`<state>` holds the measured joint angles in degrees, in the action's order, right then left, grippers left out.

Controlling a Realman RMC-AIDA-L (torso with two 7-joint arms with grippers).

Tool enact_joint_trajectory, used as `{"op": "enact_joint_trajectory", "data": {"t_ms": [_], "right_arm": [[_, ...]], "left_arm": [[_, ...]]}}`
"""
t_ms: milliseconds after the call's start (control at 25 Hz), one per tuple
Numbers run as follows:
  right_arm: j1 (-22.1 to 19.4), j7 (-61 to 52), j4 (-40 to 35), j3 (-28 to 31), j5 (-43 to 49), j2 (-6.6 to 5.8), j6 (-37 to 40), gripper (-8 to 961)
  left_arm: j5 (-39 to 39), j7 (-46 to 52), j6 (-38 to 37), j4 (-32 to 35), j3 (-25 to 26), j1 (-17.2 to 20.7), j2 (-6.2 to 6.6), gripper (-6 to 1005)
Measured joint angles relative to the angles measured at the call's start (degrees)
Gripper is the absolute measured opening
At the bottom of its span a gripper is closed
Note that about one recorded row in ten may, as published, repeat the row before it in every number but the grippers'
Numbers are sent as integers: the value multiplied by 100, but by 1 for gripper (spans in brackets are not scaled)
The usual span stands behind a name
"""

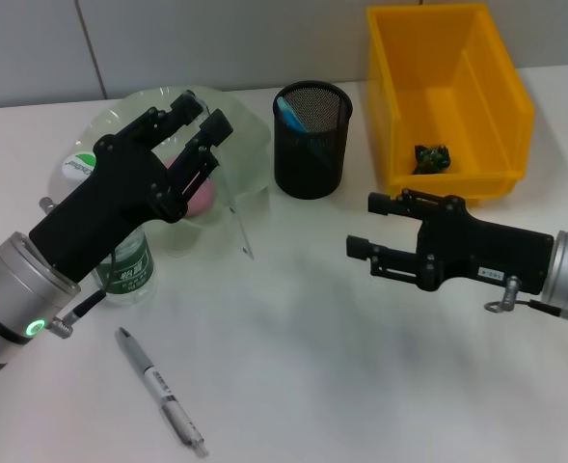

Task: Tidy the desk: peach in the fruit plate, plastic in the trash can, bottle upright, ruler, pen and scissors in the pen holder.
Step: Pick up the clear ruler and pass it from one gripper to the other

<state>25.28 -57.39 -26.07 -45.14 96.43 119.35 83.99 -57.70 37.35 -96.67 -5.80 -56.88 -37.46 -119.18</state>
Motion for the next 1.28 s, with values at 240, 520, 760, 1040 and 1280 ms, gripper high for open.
{"op": "enact_joint_trajectory", "data": {"t_ms": [240,520,760,1040,1280], "right_arm": [[114,706,459,-15,-419,22,4,689],[369,1879,1462,-5,-1182,32,128,689],[772,2690,2331,43,-1623,57,254,689],[1358,3347,3257,304,-1796,62,261,689],[1632,3777,3795,687,-1753,62,221,689]], "left_arm": [[8,-182,31,16,6,6,0,402],[10,-523,55,-26,10,1,0,402],[5,-587,197,-62,298,-12,0,402],[4,-706,227,-182,582,-7,0,402],[4,-709,230,-205,599,-28,0,402]]}}
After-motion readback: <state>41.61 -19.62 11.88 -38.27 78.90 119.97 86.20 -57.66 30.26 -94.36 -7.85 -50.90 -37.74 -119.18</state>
